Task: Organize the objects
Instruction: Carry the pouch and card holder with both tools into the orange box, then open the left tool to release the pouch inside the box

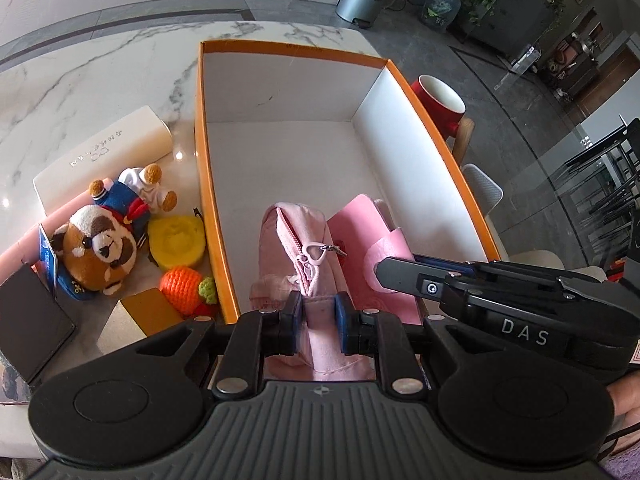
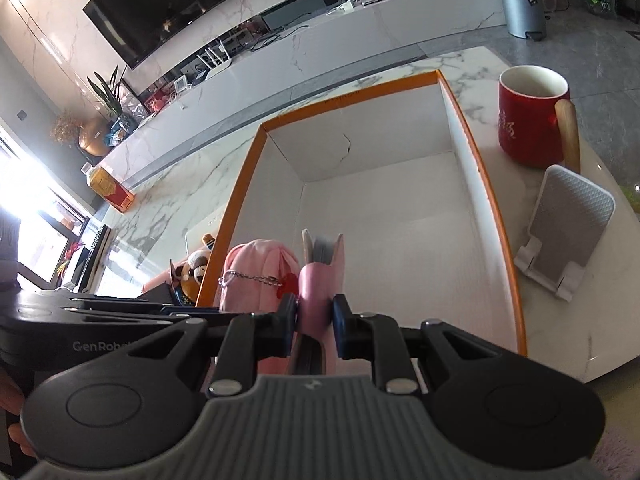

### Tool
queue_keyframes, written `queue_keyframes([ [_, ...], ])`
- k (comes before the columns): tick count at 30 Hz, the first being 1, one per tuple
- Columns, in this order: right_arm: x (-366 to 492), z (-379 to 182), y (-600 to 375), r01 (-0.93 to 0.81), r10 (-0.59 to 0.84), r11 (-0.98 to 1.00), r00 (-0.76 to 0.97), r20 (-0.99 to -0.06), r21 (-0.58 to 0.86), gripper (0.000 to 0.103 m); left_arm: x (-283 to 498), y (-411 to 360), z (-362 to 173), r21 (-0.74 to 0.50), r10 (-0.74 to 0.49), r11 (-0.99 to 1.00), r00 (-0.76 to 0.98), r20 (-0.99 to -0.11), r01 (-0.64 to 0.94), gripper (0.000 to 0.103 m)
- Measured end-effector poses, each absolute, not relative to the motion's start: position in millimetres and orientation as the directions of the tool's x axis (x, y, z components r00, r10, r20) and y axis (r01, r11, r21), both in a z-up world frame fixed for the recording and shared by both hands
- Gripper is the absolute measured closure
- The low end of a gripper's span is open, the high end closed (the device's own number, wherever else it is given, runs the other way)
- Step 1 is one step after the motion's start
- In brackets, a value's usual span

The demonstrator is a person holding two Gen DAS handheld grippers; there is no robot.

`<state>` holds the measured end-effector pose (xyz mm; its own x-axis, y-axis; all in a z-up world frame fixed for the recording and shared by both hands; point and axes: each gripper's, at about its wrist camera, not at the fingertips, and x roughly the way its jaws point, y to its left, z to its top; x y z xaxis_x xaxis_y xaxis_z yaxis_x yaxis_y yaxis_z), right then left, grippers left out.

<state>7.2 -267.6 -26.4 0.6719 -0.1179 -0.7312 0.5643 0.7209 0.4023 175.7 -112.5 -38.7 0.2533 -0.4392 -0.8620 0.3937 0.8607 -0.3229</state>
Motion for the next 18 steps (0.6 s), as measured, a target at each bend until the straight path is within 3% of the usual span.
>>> queue_keyframes([
  [12, 24, -55, -270, 0.594, -0.074, 0.7, 0.613, -0.787, 0.396, 0.083, 175, -121, -48, -0.28, -0.403, 0.856, 0.221, -0.888, 0.435, 0.077],
  [18, 27, -61, -265, 0.601, -0.072, 0.698, 0.6, -0.797, 0.39, 0.082, 158, -98, -29, -0.325, -0.49, 0.817, 0.276, -0.827, 0.476, 0.048],
])
